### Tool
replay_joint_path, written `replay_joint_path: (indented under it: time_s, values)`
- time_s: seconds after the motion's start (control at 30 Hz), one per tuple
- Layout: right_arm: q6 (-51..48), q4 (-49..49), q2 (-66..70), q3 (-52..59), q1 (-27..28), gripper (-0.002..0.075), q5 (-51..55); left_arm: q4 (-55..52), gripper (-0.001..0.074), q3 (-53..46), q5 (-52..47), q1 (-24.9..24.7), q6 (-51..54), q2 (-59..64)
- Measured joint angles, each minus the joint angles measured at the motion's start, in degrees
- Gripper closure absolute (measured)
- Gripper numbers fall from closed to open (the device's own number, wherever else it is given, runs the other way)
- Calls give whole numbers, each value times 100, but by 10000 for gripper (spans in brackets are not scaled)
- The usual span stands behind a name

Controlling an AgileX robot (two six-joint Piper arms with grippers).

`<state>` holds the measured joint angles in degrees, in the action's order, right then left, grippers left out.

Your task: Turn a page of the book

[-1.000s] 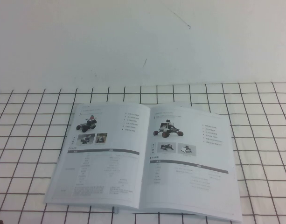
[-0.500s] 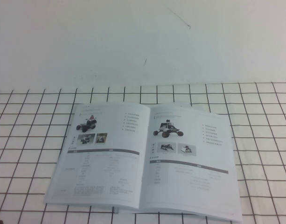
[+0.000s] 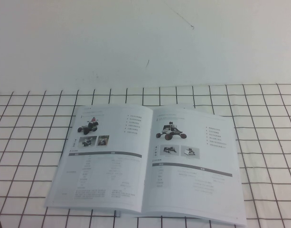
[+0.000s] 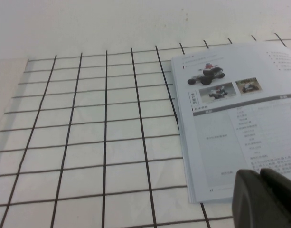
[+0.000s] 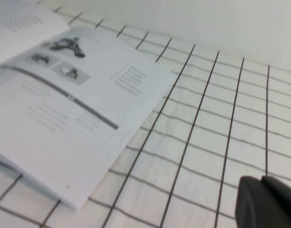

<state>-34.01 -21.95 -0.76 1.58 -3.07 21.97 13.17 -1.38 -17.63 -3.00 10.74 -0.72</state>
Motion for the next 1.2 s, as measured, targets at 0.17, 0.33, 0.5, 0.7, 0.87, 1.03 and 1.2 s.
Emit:
replay_joint_path:
  time_s: [0.17, 0.33, 0.5, 0.7, 0.87, 1.03, 1.2]
  values:
    - [0, -759, 0, 0, 0, 728, -781, 392, 737, -19, 601, 0, 0, 0]
    - [0, -1927, 0, 0, 0, 728, -1898, 1300, 737, -19, 1650, 0, 0, 0]
    - [0, -2830, 0, 0, 0, 728, -3041, 2295, 737, -19, 2756, 0, 0, 0]
    - [0, -3598, 0, 0, 0, 728, -3530, 2572, 737, -19, 2950, 0, 0, 0]
    - [-37, -4021, 0, 0, 0, 728, -3756, 2601, 737, -19, 2907, 0, 0, 0]
    - [-675, -3839, 0, 0, 0, 728, -3856, 2601, 737, -19, 3167, 0, -372, 0]
    - [-813, -2933, 0, -358, 0, 728, -3873, 2520, 737, -19, 3962, 0, -1345, 0]
